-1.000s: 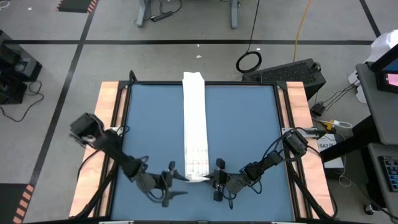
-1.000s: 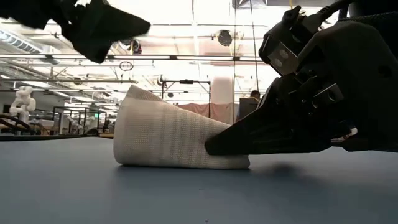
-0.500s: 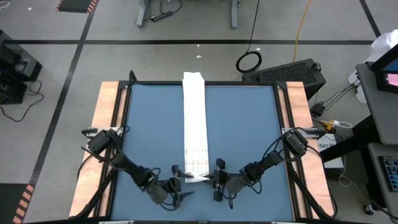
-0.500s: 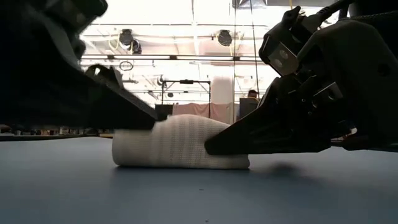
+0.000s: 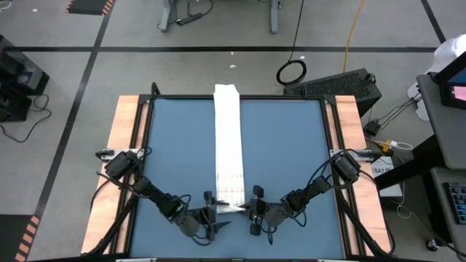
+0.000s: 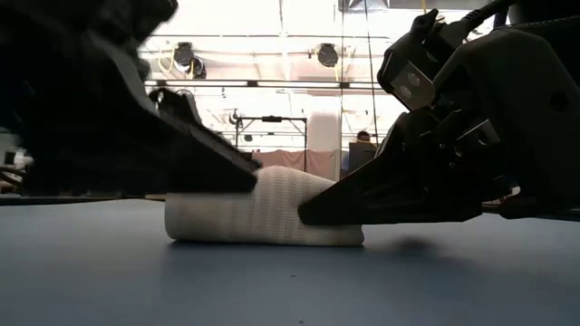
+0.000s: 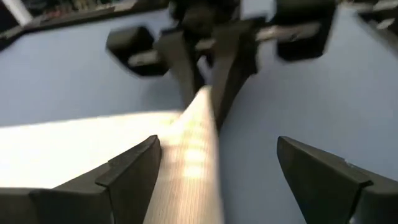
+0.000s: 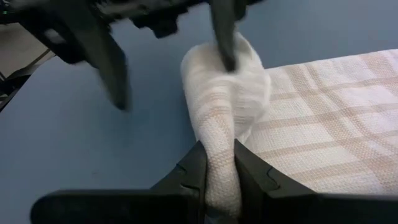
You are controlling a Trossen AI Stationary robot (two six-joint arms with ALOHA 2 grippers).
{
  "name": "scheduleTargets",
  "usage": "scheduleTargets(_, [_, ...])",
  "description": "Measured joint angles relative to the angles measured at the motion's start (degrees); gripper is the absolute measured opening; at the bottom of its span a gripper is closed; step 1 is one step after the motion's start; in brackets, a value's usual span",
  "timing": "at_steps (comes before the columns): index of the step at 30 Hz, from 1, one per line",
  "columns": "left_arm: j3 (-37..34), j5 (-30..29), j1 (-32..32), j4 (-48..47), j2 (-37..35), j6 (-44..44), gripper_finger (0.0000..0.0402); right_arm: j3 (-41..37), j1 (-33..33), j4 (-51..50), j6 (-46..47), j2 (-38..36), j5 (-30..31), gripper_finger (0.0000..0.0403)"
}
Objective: Roll towel into tight, uniform cylinder
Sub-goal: Roll the white towel
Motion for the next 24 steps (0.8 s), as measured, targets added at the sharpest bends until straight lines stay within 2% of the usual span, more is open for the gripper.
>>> scheduleTargets(8, [0.0,0.2,0.4,-5.4,0.0,-6.5,0.0326,0.0,0.0,0.0,0.0,0.0,0.0,0.0045])
scheduleTargets(12, [0.0,4.0,1.0,-5.8,-0.1,-10.3,0.0321,0.0,0.0,0.0,0.0,0.0,0.0,0.0045])
scheduleTargets(16, [0.1,4.7,1.8,-9.3,-0.3,-16.8,0.0298,0.0,0.0,0.1,-0.1,0.0,0.0,0.0045])
scheduleTargets(24, [0.1,5.4,2.0,-11.6,-0.3,-20.7,0.0235,0.0,0.0,0.2,-1.0,0.0,0.0,0.0045])
